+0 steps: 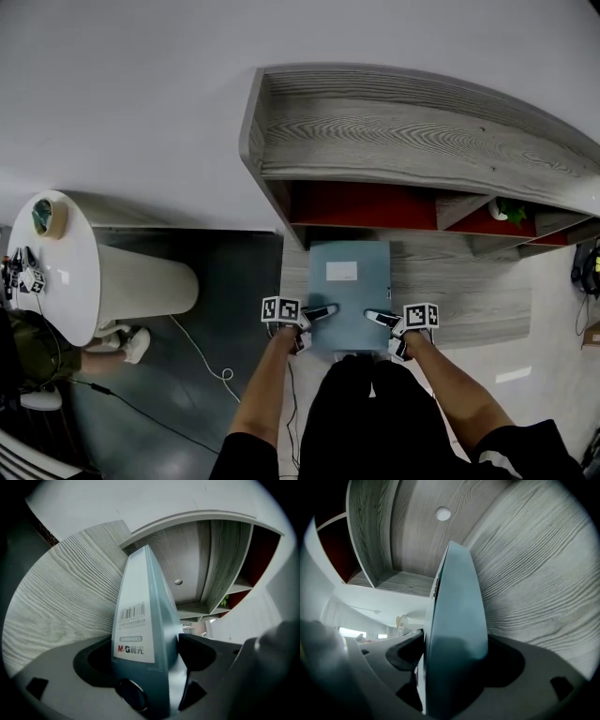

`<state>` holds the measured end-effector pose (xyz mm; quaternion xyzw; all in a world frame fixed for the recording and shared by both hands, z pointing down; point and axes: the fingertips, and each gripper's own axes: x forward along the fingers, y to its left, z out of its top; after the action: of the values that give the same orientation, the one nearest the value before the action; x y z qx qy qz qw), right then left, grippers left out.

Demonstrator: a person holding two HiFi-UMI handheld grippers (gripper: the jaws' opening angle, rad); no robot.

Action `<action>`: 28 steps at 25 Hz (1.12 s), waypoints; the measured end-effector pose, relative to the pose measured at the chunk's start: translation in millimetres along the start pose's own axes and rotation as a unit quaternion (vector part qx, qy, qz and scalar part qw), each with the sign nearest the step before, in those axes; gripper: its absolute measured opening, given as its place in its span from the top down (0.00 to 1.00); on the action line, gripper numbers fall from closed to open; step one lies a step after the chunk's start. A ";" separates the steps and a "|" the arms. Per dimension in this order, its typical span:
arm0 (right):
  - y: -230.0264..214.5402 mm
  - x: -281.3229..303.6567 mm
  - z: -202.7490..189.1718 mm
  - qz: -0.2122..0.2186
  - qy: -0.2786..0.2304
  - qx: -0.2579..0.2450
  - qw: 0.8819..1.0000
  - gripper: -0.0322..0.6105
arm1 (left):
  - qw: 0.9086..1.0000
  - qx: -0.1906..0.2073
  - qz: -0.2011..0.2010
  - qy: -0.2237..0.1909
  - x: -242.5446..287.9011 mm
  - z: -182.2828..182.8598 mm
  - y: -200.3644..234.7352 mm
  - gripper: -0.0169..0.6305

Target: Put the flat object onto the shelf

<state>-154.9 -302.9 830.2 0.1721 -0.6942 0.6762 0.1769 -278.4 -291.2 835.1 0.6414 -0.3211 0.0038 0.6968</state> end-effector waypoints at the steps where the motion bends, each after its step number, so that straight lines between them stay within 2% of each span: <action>1: -0.8 0.0 2.0 -0.003 -0.003 -0.002 1.000 0.37 | 1.000 0.001 0.003 0.000 0.3 1.5 -0.3 0.39; 11: -7.6 -4.5 6.1 -0.059 -0.024 -0.020 0.998 0.33 | 0.999 0.001 0.034 -0.008 -0.7 1.5 1.6 0.38; 21: -17.2 -15.4 13.0 -0.084 -0.029 -0.027 0.996 0.32 | 0.998 0.016 0.055 -0.014 8.8 6.7 -2.4 0.37; 28: -16.4 -9.5 9.7 -0.100 -0.013 -0.039 0.994 0.32 | 0.996 0.033 0.087 -0.007 0.0 6.9 2.6 0.37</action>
<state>-138.8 -313.0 839.9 0.2428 -0.7017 0.6249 0.2411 -282.6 -296.9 837.3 0.6335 -0.3801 0.0706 0.6702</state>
